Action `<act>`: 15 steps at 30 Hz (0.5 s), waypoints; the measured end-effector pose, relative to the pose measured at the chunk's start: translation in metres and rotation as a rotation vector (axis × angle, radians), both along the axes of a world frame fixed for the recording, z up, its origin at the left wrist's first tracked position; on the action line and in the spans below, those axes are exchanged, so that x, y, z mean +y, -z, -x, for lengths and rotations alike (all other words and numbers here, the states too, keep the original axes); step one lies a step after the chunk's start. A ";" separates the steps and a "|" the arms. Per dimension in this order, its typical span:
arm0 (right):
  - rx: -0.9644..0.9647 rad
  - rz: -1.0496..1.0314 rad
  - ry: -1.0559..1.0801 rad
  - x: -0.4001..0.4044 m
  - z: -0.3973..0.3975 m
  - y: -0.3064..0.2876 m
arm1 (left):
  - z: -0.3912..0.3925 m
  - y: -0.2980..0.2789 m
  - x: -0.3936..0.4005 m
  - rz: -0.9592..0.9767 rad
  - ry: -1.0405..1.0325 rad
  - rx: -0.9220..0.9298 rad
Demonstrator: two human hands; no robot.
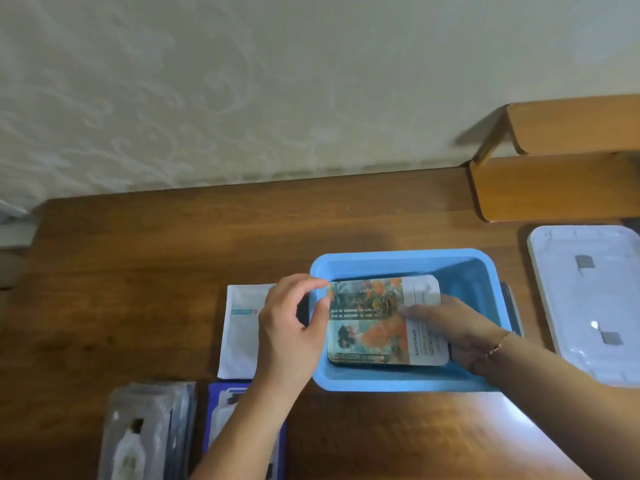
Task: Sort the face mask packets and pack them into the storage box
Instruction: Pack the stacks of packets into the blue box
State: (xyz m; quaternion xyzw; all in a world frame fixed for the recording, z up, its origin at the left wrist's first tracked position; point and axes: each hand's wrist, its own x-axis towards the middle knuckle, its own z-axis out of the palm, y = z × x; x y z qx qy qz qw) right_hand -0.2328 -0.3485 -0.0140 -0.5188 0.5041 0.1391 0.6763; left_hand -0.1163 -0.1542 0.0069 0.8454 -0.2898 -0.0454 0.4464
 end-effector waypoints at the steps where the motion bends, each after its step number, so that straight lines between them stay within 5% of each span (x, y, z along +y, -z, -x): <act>1: 0.040 -0.019 0.005 -0.001 -0.001 0.002 | 0.000 0.000 0.000 -0.019 0.009 -0.021; 5: 0.126 -0.016 -0.041 -0.002 0.000 0.005 | 0.003 -0.007 -0.006 -0.149 0.191 -0.235; 10: 0.112 -0.019 -0.111 -0.006 0.008 -0.006 | 0.014 -0.017 -0.047 -0.400 0.554 -0.170; 15: 0.128 0.074 -0.231 -0.013 0.018 -0.012 | 0.009 0.002 -0.070 -0.767 0.560 -0.199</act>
